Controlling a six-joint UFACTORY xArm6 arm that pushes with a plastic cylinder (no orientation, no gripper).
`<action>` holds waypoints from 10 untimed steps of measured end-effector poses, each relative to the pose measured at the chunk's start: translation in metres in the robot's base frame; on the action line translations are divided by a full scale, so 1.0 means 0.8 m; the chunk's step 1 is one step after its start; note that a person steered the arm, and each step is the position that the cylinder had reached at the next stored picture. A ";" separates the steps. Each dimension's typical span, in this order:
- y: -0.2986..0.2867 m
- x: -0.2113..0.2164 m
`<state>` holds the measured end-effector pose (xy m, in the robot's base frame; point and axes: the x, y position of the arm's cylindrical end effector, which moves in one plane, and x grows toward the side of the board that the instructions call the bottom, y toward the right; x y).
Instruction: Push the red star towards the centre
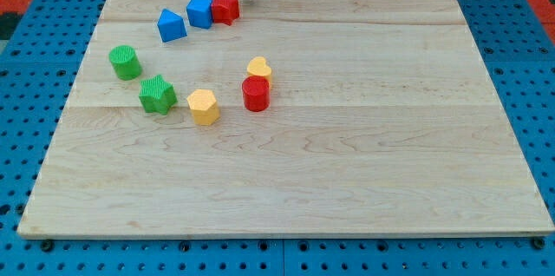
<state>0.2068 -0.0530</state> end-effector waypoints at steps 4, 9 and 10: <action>0.016 0.000; -0.017 -0.017; -0.017 -0.017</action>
<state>0.1933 -0.0666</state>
